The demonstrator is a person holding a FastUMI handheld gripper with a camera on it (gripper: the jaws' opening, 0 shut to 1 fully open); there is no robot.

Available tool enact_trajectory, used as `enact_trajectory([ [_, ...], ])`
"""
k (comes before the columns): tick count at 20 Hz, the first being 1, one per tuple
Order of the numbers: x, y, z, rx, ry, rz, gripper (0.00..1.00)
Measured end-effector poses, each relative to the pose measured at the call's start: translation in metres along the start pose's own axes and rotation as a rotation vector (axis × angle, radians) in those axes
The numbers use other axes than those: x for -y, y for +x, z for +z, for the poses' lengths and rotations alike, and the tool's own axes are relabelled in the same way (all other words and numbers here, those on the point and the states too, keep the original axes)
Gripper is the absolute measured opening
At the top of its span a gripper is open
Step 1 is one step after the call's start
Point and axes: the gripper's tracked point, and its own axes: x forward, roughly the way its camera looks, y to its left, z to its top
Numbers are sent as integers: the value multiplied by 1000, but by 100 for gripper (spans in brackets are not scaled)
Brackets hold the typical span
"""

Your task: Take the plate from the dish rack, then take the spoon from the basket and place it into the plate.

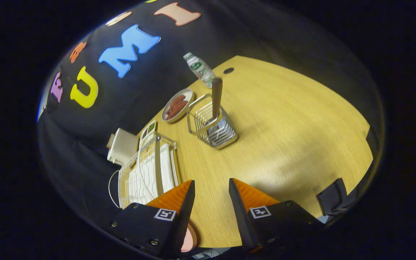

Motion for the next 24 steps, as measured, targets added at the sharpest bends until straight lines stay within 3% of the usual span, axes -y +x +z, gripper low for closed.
enact_trajectory([
  [5,1,14,53,151,29,-50,60],
  [15,8,45,96,216,149,-48,57],
  [16,10,46,98,218,154,-54,53],
  [17,10,45,100,213,154,-51,33],
  [18,10,44,103,222,161,-64,33],
  [19,11,54,104,232,155,-68,15],
  [24,-4,48,111,223,28,-76,8],
])
